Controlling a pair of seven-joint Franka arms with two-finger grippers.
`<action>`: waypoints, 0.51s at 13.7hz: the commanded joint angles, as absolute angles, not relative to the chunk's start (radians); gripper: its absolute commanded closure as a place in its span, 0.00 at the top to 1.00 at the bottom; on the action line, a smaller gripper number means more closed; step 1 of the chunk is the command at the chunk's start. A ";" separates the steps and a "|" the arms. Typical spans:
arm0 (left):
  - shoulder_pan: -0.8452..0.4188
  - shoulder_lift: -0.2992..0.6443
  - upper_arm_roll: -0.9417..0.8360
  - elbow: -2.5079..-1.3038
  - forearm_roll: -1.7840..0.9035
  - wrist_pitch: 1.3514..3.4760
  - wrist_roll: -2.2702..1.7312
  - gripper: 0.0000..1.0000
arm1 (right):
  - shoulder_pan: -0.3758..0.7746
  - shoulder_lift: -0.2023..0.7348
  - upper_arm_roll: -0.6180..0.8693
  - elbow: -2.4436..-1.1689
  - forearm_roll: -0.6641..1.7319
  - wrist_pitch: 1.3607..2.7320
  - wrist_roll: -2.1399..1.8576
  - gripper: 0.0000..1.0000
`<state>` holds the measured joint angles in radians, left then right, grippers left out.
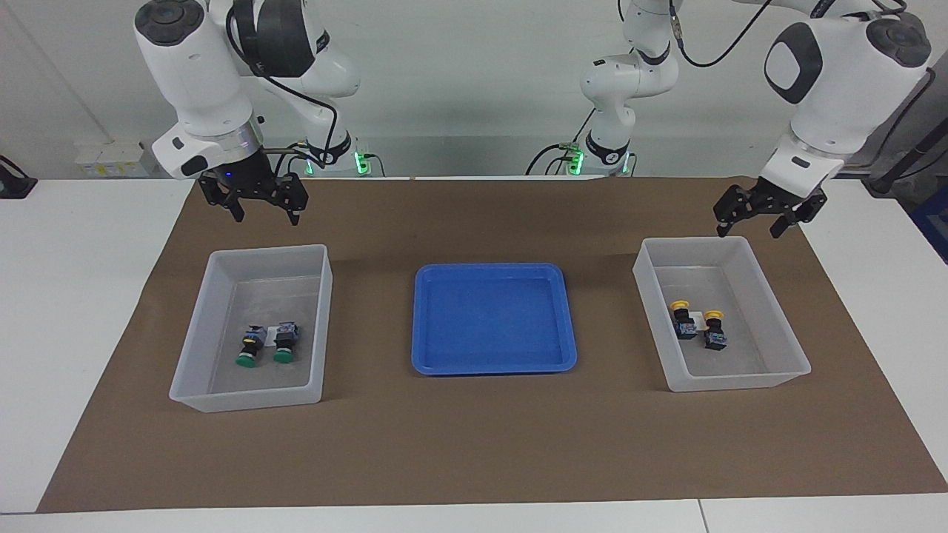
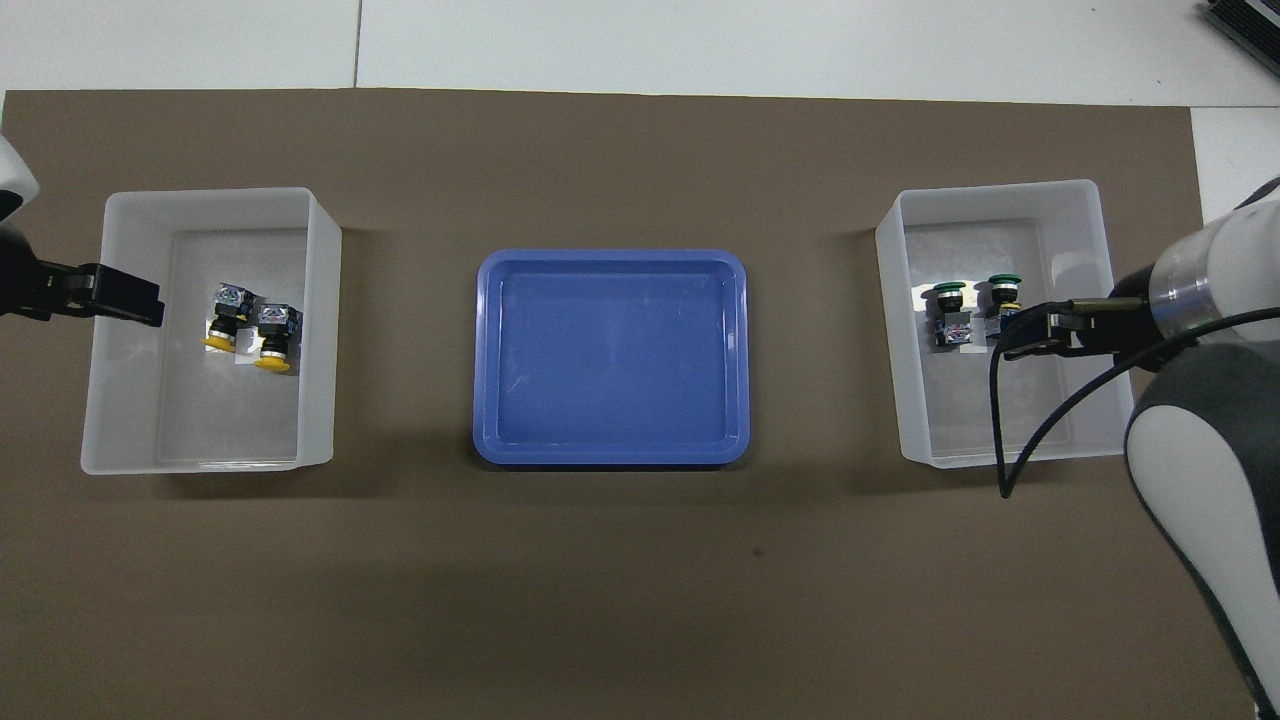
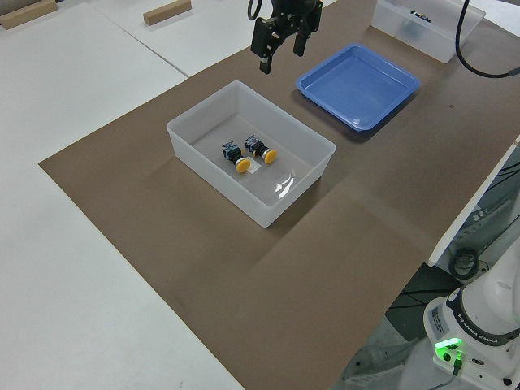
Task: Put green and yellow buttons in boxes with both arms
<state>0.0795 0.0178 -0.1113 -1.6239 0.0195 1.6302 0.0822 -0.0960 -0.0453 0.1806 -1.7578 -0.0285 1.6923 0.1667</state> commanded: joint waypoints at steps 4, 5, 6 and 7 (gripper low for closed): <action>0.070 -0.073 -0.115 -1.698 0.041 1.554 0.063 1.00 | -0.106 -0.074 0.183 -1.786 -0.002 1.713 0.135 1.00; 0.072 -0.081 -0.114 -1.715 0.041 1.572 0.063 1.00 | -0.109 -0.074 0.183 -1.787 -0.002 1.712 0.135 1.00; 0.071 -0.080 -0.114 -1.715 0.041 1.591 0.060 1.00 | -0.109 -0.074 0.183 -1.786 -0.002 1.712 0.135 1.00; 0.066 -0.078 -0.114 -1.710 0.041 1.589 0.057 1.00 | -0.110 -0.074 0.183 -1.786 -0.002 1.712 0.135 1.00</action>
